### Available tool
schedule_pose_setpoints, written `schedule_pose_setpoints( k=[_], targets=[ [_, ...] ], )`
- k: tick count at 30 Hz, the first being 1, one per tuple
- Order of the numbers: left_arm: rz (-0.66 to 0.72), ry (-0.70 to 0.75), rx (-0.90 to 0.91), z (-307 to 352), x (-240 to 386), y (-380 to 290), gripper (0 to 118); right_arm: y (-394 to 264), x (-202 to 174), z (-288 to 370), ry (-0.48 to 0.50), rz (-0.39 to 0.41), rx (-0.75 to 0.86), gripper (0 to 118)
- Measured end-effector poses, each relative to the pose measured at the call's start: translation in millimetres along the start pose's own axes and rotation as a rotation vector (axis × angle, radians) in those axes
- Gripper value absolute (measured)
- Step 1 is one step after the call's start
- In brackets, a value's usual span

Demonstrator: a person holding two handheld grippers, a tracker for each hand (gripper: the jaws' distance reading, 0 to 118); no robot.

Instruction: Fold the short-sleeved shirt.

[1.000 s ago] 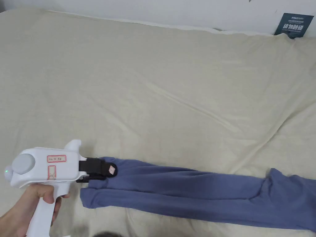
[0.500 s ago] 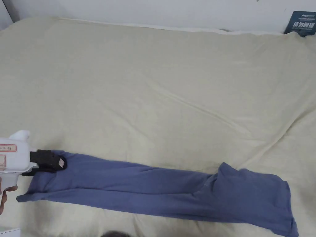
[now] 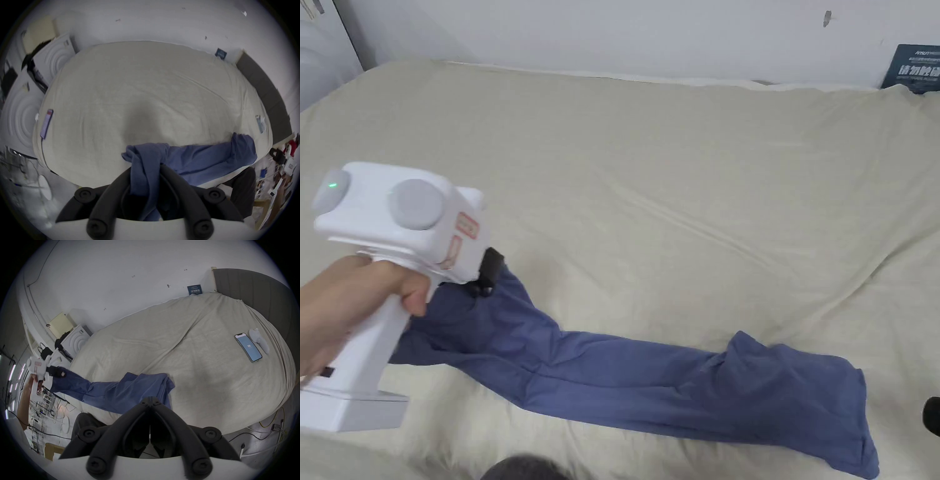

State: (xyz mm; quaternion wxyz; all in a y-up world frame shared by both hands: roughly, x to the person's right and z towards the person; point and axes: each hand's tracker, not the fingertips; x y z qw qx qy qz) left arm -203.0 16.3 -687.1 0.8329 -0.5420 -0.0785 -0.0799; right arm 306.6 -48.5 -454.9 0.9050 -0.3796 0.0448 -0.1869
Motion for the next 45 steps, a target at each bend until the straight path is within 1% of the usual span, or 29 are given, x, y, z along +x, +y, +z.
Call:
schedule_pose_setpoints(
  k=[5,8,9,10,11,12,13,14,15,17,18,19,20,21,22,23,24,26,27,29,30,31,33,36,39,40,41,43,45],
  targets=[
    [-0.153,0.028,-0.007,-2,92,12,5,-10,0,2,0.04,0.019,-0.008,0],
    [-0.229,0.054,-0.048,-33,151,15,5,-15,2,3,0.058,0.008,-0.014,0],
    [-0.256,0.046,-0.067,-48,172,12,7,-18,3,3,0.066,0.005,-0.017,0],
    [-0.256,0.047,-0.072,-62,191,8,15,-20,3,3,0.068,0.004,-0.019,0],
    [-0.254,0.032,-0.085,-77,210,4,38,-23,4,3,0.065,0.001,-0.021,0],
    [-0.241,-0.023,-0.094,-95,233,1,89,-27,5,4,0.062,-0.007,-0.021,0],
    [-0.243,-0.115,-0.103,-108,249,1,118,-30,5,4,0.064,-0.019,-0.024,0],
    [-0.201,-0.235,-0.094,-118,262,1,113,-32,7,4,0.065,-0.036,-0.032,0],
    [-0.176,-0.299,-0.077,-121,266,-1,109,-34,7,6,0.056,-0.049,-0.043,0],
    [-0.065,-0.323,-0.078,-97,270,-10,110,-38,7,13,0.053,-0.051,-0.04,0],
    [-0.059,-0.323,-0.066,-87,262,-11,109,-39,7,18,0.051,-0.052,-0.036,0],
    [-0.045,-0.32,-0.027,-75,249,-14,104,-40,8,21,0.051,-0.053,-0.032,0],
    [-0.05,-0.308,0.022,-90,232,1,86,-41,9,22,0.052,-0.056,-0.029,0],
    [-0.071,-0.326,0.072,-80,211,0,25,-41,11,22,0.046,-0.066,-0.03,0],
    [-0.077,-0.285,0.089,-73,192,-3,0,-41,12,22,0.048,-0.071,-0.031,0],
    [-0.063,-0.225,0.106,-72,173,-6,0,-42,13,21,0.051,-0.077,-0.03,0],
    [-0.042,-0.127,0.172,-31,155,-27,0,-42,13,19,0.056,-0.082,-0.029,0],
    [-0.059,0.153,0.075,-36,128,-36,0,-40,12,12,0.068,-0.088,-0.038,0],
    [-0.082,0.291,0.053,-43,119,-41,0,-40,10,9,0.084,-0.09,-0.043,0],
    [-0.121,0.502,-0.028,-96,100,-38,0,-39,6,6,0.105,-0.09,-0.047,0],
    [-0.137,0.523,-0.049,-115,103,-40,0,-39,4,4,0.118,-0.092,-0.048,0],
    [-0.153,0.499,-0.121,-132,114,-41,0,-39,2,4,0.128,-0.09,-0.049,0],
    [-0.245,0.504,-0.124,-139,171,-67,0,-40,-2,4,0.13,-0.081,-0.053,0],
    [-0.345,0.48,-0.016,-150,266,-78,0,-41,-4,9,0.123,-0.074,-0.06,0],
    [-0.427,0.315,0.106,-121,348,-93,0,-40,-5,22,0.101,-0.072,-0.043,0],
    [-0.449,0.175,0.165,-106,355,-84,0,-40,-5,26,0.098,-0.071,-0.038,0],
    [-0.396,0.021,0.155,-95,359,-79,0,-38,-5,29,0.085,-0.066,-0.038,0],
    [-0.272,-0.073,0.101,-78,338,-63,0,-36,-6,35,0.058,-0.047,-0.027,0],
    [-0.171,-0.235,0.111,-66,287,-43,0,-35,-7,37,0.05,-0.043,-0.015,0]
  ],
)
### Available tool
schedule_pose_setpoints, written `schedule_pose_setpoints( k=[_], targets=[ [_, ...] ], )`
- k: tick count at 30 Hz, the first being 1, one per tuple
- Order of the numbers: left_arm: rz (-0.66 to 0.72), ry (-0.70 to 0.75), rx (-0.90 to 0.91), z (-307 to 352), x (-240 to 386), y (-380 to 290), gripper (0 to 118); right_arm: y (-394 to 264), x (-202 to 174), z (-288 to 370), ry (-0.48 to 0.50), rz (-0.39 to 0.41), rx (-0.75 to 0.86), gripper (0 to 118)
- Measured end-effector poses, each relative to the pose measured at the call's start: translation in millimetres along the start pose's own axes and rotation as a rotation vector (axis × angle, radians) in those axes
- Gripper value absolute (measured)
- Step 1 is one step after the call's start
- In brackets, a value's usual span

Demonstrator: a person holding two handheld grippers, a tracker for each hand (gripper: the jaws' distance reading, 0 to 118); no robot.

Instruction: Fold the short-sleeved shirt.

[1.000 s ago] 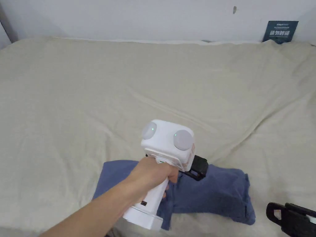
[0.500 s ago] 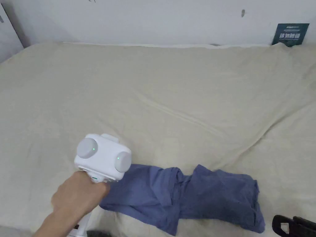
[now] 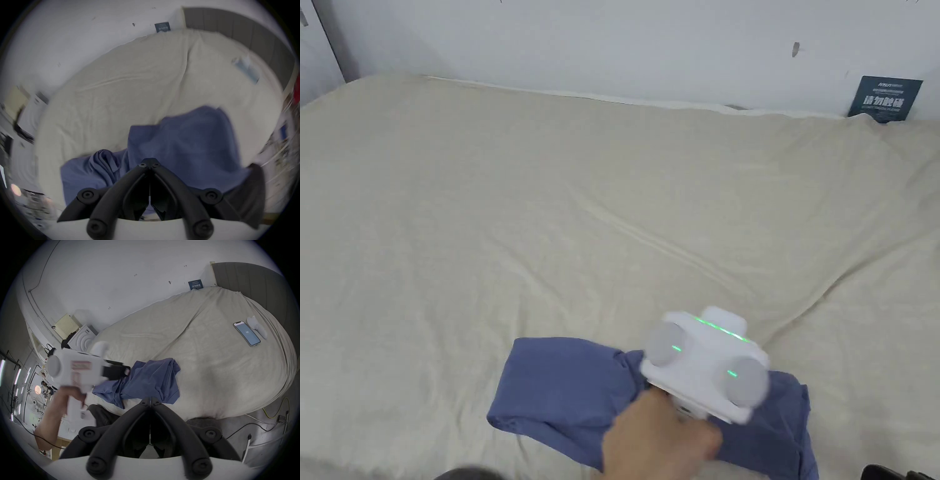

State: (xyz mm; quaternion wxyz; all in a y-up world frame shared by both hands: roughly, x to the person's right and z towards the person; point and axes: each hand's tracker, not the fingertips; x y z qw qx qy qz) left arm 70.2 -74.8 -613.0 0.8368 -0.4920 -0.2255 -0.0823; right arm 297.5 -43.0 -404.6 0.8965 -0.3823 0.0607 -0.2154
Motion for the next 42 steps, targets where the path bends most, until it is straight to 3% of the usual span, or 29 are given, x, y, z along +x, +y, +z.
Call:
schedule_pose_setpoints(
  k=[3,8,11,12,13,14,15,16,17,21,23,26,28,29,30,32,33,35,42],
  targets=[
    [0.087,-0.073,0.005,27,-95,-7,0,2,-3,-11,0.012,-0.011,0.0,0],
    [0.433,-0.153,-0.021,49,-254,-60,0,4,-16,-39,0.025,-0.028,-0.018,0],
    [0.455,-0.173,-0.032,44,-306,-85,0,8,-27,-58,0.031,-0.037,-0.047,0],
    [0.451,-0.199,-0.027,41,-316,-90,11,10,-31,-64,0.021,-0.027,-0.063,0],
    [0.452,-0.274,-0.032,36,-321,-91,11,11,-35,-68,0.013,-0.021,-0.07,0],
    [0.471,-0.349,-0.041,30,-327,-93,19,12,-39,-73,0.011,-0.016,-0.079,0],
    [0.486,-0.435,-0.048,25,-322,-93,43,13,-42,-77,0.012,-0.013,-0.092,0],
    [0.497,-0.51,-0.068,13,-323,-94,94,14,-45,-81,0.014,-0.008,-0.105,0],
    [0.494,-0.597,-0.107,5,-325,-95,118,14,-48,-84,0.011,0.0,-0.108,0],
    [0.562,-0.706,-0.056,-31,-331,-93,118,16,-56,-92,-0.011,0.02,-0.131,0],
    [0.604,-0.791,-0.092,-50,-331,-96,118,17,-56,-95,-0.019,0.017,-0.146,0],
    [0.658,-0.953,-0.005,-62,-328,-101,118,16,-56,-95,-0.04,0.02,-0.157,0],
    [0.652,-0.923,-0.01,-57,-330,-104,115,16,-55,-95,-0.057,0.017,-0.163,0],
    [0.652,-0.928,-0.006,-55,-331,-105,96,17,-54,-96,-0.058,0.012,-0.163,0],
    [0.663,-0.896,-0.016,-54,-334,-106,5,17,-53,-96,-0.057,0.005,-0.165,0],
    [0.623,-0.675,0.012,-54,-336,-108,7,17,-52,-95,-0.055,-0.005,-0.162,0],
    [0.647,-0.728,-0.053,-56,-340,-113,7,17,-51,-95,-0.054,-0.005,-0.16,0],
    [0.716,-0.784,-0.011,-48,-339,-118,7,18,-53,-92,-0.059,0.0,-0.153,0],
    [0.726,-0.612,0.056,-2,-376,-130,7,22,-50,-85,-0.045,0.013,-0.135,0]
  ],
)
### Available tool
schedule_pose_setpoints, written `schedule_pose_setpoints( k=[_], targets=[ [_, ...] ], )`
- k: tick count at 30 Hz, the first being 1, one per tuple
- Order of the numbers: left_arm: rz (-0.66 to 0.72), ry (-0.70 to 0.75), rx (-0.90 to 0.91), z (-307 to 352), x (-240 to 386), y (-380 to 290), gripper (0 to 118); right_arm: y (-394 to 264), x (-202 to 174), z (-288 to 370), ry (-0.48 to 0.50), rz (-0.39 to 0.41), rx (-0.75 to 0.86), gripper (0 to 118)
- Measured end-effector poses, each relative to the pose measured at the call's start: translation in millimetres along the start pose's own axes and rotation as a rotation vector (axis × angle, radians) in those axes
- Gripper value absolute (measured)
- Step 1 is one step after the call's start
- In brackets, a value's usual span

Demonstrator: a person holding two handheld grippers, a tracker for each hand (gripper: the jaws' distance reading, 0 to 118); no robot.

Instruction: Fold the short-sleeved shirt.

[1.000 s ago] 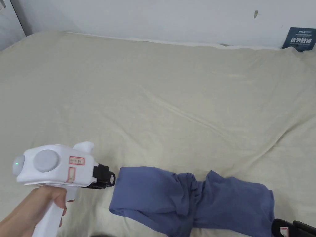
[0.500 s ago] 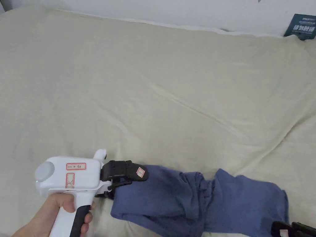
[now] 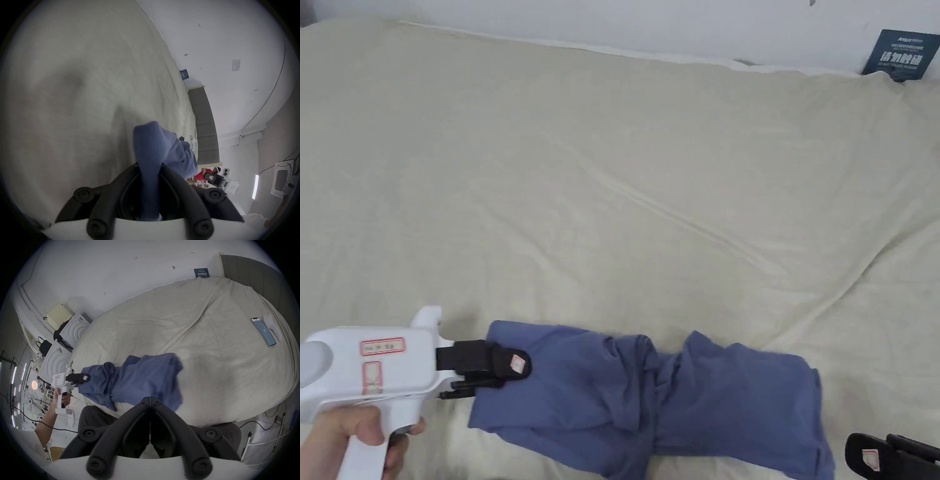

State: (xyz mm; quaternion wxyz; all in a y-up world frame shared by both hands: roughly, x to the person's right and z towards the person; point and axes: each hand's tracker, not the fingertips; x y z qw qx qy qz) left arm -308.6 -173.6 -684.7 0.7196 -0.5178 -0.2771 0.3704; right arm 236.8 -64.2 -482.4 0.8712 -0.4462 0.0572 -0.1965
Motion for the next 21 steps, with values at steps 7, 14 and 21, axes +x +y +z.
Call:
schedule_pose_setpoints(
  k=[7,14,21],
  targets=[
    [-0.107,0.322,0.067,73,63,10,7,-2,4,6,0.033,0.023,0.002,0],
    [-0.289,0.645,0.033,31,178,-10,7,-14,6,24,0.082,0.05,0.032,0],
    [-0.462,0.782,-0.04,-49,259,-45,7,-25,26,46,0.116,0.042,0.056,0]
  ],
)
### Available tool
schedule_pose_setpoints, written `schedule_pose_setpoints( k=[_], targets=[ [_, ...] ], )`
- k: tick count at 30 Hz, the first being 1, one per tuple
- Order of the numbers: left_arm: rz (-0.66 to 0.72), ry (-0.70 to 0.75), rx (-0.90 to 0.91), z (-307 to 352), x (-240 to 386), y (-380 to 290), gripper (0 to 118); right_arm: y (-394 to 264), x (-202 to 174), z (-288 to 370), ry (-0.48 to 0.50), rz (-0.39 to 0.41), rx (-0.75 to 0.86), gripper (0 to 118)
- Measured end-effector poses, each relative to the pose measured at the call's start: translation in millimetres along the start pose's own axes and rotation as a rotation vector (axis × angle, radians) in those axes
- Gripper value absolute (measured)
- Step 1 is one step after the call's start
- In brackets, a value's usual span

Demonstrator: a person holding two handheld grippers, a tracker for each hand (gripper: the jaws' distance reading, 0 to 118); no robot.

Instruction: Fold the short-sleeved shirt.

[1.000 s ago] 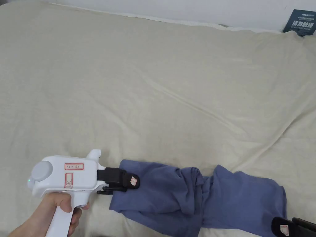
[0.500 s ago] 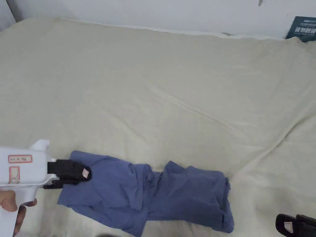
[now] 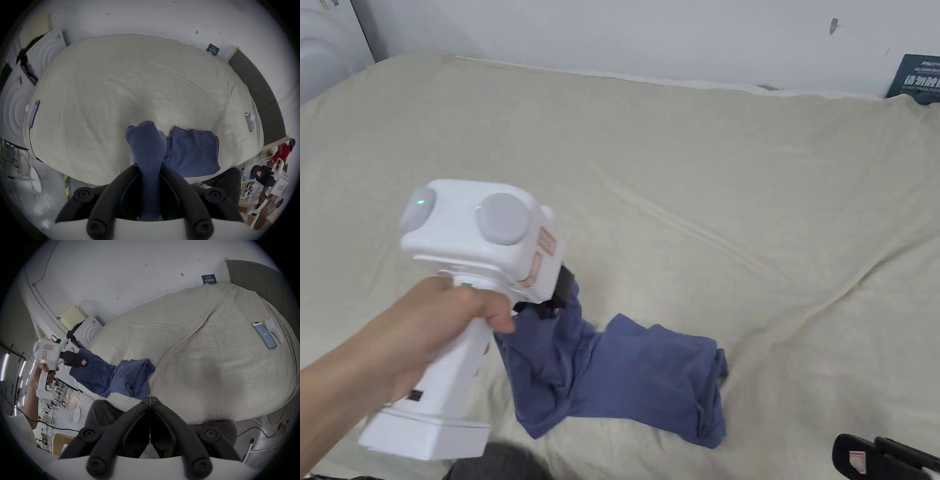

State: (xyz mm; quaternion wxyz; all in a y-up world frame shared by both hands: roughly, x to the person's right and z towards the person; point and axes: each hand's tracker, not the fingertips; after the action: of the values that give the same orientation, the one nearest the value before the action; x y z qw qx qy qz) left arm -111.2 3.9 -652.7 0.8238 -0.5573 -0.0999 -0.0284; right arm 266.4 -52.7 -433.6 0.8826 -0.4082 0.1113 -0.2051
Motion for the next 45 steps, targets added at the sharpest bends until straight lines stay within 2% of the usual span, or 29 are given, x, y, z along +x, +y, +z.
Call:
schedule_pose_setpoints(
  k=[5,7,8,9,10,12,13,14,15,17,18,19,20,21,23,25,27,28,29,31,32,34,35,38,41,42,45],
  targets=[
    [-0.103,0.08,-0.043,-24,77,1,7,-6,7,9,0.028,0.016,-0.013,0],
    [-0.179,0.137,-0.059,-44,114,-4,12,-8,8,13,0.032,0.034,-0.016,0],
    [-0.205,0.163,-0.054,-53,133,-8,29,-9,9,14,0.032,0.037,-0.015,0],
    [-0.205,0.166,-0.036,-65,150,-12,86,-9,9,15,0.03,0.036,-0.014,0],
    [-0.201,0.153,-0.019,-77,169,-16,86,-10,9,16,0.028,0.031,-0.014,0],
    [-0.205,0.109,-0.001,-98,199,-21,118,-12,10,18,0.02,0.013,-0.012,0],
    [-0.161,-0.094,0.024,-98,222,-38,111,-13,10,21,0.011,0.001,-0.007,0],
    [-0.177,-0.13,-0.023,-98,230,-44,106,-14,9,24,0.001,-0.012,-0.002,0],
    [-0.167,-0.185,-0.035,-96,234,-50,106,-14,10,27,-0.001,-0.026,0.007,0],
    [-0.171,-0.232,-0.053,-101,226,-17,106,-15,12,34,0.009,-0.038,0.015,0],
    [-0.209,-0.229,-0.023,-93,216,-17,102,-15,12,35,0.011,-0.039,0.018,0],
    [-0.242,-0.211,0.031,-82,201,-18,93,-15,13,34,0.006,-0.04,0.019,0],
    [-0.261,-0.148,0.081,-54,182,-37,67,-14,13,33,0.002,-0.041,0.017,0],
    [-0.273,-0.097,0.122,-47,166,-43,0,-14,15,32,0.004,-0.041,0.016,0],
    [-0.197,0.16,0.209,-40,118,-50,0,-13,17,27,0.017,-0.048,0.016,0],
    [-0.143,0.378,0.147,-54,83,-52,0,-13,18,23,0.032,-0.055,0.014,0],
    [-0.162,0.613,0.09,-82,68,-55,0,-13,19,21,0.057,-0.073,0.009,0],
    [-0.165,0.688,0.081,-104,72,-55,0,-13,19,21,0.071,-0.084,0.006,0],
    [-0.242,0.733,0.06,-129,80,-59,0,-14,20,22,0.078,-0.092,0.008,0],
    [-0.291,0.796,-0.038,-163,114,-71,0,-17,20,26,0.075,-0.098,0.008,0],
    [-0.324,0.76,-0.003,-169,140,-83,0,-18,21,30,0.066,-0.098,0.011,0],
    [-0.488,0.886,0.065,-181,211,-105,0,-20,25,37,0.03,-0.103,0.022,0],
    [-0.582,0.87,0.136,-183,244,-114,0,-20,27,41,0.015,-0.11,0.027,0],
    [-0.66,0.651,0.254,-164,307,-121,0,-21,34,54,-0.048,-0.129,0.041,0],
    [-0.453,0.12,0.221,-131,306,-89,0,-20,35,63,-0.095,-0.116,0.041,0],
    [-0.385,0.109,0.194,-121,295,-79,0,-19,35,62,-0.108,-0.114,0.035,0],
    [-0.251,-0.148,0.145,-91,225,-39,0,-8,29,40,-0.107,-0.101,-0.001,0]
  ],
)
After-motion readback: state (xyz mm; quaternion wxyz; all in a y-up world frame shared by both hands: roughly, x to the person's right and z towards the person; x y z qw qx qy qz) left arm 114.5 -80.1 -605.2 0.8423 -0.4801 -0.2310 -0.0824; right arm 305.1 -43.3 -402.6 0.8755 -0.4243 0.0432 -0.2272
